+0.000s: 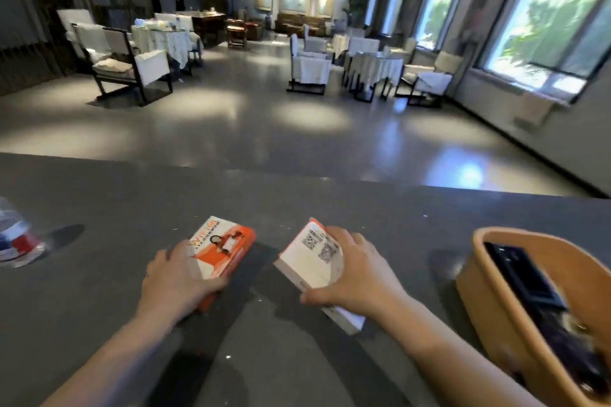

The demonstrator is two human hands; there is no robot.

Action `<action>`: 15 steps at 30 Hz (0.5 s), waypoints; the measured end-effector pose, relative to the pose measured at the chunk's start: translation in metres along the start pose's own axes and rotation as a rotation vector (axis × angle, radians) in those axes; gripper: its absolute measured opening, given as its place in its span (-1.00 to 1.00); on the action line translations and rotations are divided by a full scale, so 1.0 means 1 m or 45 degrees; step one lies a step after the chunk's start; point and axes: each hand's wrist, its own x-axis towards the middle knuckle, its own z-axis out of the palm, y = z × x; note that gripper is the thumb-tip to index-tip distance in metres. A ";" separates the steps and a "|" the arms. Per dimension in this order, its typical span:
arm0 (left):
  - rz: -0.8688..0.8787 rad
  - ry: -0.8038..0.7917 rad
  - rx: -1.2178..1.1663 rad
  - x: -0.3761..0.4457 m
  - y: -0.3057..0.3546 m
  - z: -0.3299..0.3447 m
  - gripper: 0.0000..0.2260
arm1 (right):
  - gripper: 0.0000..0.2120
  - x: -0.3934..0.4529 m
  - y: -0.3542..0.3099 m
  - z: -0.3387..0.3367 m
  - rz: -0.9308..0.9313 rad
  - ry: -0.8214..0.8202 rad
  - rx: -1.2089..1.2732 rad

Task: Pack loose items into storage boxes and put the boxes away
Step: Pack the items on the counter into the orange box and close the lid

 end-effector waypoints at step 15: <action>0.582 -0.073 -0.501 -0.154 0.252 0.071 -0.09 | -0.07 -0.145 0.202 -0.186 0.234 0.329 0.293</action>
